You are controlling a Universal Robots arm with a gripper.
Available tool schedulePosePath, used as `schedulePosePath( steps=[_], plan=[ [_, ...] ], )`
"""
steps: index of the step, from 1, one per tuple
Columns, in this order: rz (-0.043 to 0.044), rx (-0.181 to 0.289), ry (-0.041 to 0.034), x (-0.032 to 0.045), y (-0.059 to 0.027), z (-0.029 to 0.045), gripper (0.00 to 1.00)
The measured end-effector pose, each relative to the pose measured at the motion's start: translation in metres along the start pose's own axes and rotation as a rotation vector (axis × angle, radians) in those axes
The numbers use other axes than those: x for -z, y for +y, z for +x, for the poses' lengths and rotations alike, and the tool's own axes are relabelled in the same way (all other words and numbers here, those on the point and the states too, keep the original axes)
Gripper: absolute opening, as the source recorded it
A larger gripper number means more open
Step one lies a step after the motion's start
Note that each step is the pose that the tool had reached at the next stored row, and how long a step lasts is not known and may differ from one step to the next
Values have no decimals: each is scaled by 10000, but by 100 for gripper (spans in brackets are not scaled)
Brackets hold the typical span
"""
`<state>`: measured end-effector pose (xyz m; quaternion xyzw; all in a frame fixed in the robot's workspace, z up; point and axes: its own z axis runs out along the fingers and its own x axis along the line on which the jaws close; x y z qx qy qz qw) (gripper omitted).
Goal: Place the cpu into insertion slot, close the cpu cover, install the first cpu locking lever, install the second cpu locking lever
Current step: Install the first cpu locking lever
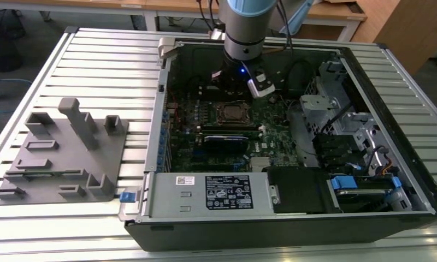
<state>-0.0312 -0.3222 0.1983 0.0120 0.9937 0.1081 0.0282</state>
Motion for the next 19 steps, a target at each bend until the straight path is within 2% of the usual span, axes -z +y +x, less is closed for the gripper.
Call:
schedulePosePath(
  steps=[19],
  plan=[
    [40, -48, -12, -2, -2, -30, 11]
  ],
)
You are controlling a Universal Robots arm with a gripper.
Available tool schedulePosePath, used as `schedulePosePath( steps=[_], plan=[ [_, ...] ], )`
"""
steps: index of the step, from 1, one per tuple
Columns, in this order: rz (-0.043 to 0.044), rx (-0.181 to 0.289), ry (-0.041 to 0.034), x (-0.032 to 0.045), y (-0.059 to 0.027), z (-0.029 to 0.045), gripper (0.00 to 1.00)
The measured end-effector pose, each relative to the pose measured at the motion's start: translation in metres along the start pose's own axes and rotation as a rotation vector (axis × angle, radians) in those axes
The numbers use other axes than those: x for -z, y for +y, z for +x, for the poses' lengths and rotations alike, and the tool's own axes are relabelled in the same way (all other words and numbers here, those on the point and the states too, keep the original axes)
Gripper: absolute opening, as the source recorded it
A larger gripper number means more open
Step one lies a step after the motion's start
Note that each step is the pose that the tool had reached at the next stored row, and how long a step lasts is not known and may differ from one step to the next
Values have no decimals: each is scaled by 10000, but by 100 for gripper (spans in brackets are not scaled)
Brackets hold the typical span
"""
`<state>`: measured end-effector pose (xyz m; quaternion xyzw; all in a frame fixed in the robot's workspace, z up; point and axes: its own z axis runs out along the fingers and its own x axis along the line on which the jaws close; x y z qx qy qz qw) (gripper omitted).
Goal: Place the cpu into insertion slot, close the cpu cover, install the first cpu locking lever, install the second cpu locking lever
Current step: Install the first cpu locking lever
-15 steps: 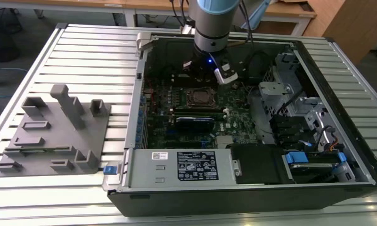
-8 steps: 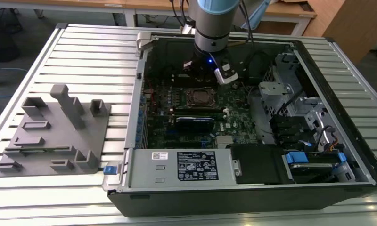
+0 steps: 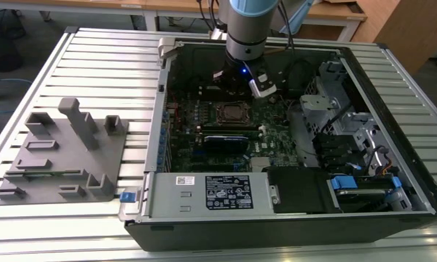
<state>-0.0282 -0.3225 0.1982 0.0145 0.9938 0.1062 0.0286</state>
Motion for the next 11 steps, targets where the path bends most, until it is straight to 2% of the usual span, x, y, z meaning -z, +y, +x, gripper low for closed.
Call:
schedulePosePath(
  steps=[11],
  plan=[
    [20, -90, -19, -13, -4, 0, 11]
  ],
)
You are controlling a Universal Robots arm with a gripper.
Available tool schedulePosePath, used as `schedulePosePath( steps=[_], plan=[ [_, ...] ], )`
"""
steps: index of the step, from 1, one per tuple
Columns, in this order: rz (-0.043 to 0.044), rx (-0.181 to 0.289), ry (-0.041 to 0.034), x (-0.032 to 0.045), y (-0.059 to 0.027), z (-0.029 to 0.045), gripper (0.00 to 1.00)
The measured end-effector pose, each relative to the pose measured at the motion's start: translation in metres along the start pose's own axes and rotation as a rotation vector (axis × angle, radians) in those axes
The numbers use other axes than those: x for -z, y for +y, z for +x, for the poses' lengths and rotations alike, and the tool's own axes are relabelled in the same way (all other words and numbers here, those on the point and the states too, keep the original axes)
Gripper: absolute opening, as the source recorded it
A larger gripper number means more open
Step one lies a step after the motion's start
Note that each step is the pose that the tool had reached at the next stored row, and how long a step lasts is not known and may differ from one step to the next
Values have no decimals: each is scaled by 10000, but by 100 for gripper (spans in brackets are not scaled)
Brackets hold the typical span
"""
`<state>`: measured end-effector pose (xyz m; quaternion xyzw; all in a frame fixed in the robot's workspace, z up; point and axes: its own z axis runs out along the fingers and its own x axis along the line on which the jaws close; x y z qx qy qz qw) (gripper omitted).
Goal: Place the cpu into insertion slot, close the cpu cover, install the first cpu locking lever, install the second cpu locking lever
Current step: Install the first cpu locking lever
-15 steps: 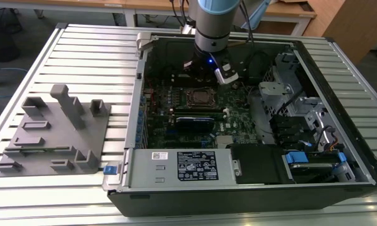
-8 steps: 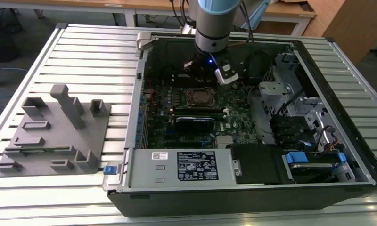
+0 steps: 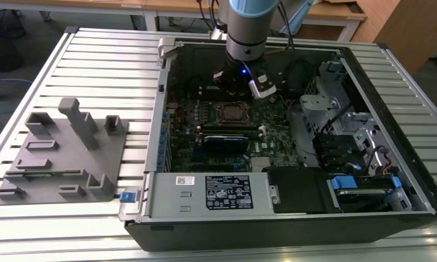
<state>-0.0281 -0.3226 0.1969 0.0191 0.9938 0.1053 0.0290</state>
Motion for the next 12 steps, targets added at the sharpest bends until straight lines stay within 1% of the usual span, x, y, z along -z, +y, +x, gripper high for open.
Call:
schedulePosePath(
  steps=[12],
  plan=[
    [5, -34, -8, -4, -4, -12, 11]
  ],
)
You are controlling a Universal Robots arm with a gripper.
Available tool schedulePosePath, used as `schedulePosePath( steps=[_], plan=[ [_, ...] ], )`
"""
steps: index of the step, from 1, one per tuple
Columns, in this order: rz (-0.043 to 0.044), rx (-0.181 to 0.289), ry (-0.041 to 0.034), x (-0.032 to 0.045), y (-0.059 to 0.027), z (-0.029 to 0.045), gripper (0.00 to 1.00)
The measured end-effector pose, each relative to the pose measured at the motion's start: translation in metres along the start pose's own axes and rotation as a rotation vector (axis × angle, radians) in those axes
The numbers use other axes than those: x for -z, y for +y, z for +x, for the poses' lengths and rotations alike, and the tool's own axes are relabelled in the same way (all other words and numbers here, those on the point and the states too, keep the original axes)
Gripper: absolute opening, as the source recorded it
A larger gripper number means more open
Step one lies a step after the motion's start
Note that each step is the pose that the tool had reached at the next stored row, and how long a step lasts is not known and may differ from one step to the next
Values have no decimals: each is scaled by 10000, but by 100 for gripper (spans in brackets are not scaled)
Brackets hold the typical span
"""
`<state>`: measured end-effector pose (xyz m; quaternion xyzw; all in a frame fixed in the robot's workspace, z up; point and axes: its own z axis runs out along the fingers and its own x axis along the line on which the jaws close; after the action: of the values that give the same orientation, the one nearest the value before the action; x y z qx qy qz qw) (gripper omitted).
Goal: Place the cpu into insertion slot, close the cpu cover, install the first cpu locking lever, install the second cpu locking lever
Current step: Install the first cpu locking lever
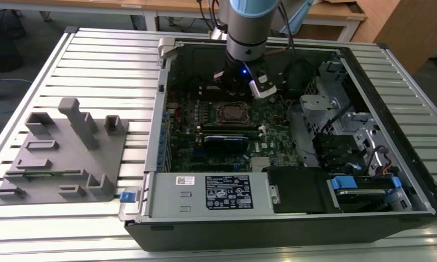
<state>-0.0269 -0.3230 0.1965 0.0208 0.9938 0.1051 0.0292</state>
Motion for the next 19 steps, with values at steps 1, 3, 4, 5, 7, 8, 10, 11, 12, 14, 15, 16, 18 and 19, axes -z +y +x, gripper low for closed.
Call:
schedulePosePath(
  steps=[1, 3, 4, 5, 7, 8, 10, 11, 12, 14, 15, 16, 18, 19],
  plan=[
    [0, -4, -1, 0, -1, -1, 11],
    [1, -13, -3, 0, -3, -3, 11],
    [1, -17, -4, 1, -4, -4, 11],
    [2, -23, -5, 1, -5, -4, 11],
    [3, -31, -7, 1, -6, -5, 11],
    [3, -33, -7, 1, -6, -5, 11],
    [3, -33, -7, 1, -6, -5, 11],
    [3, -33, -8, 1, -6, -5, 11],
    [3, -34, -7, 1, -7, -4, 11],
    [3, -35, -7, -1, -10, -4, 11],
    [4, -35, -7, -2, -11, -4, 11],
    [5, -36, -7, -3, -12, -4, 11],
    [7, -37, -6, -4, -12, -4, 11],
    [6, -37, -7, -5, -12, -4, 11]
  ],
)
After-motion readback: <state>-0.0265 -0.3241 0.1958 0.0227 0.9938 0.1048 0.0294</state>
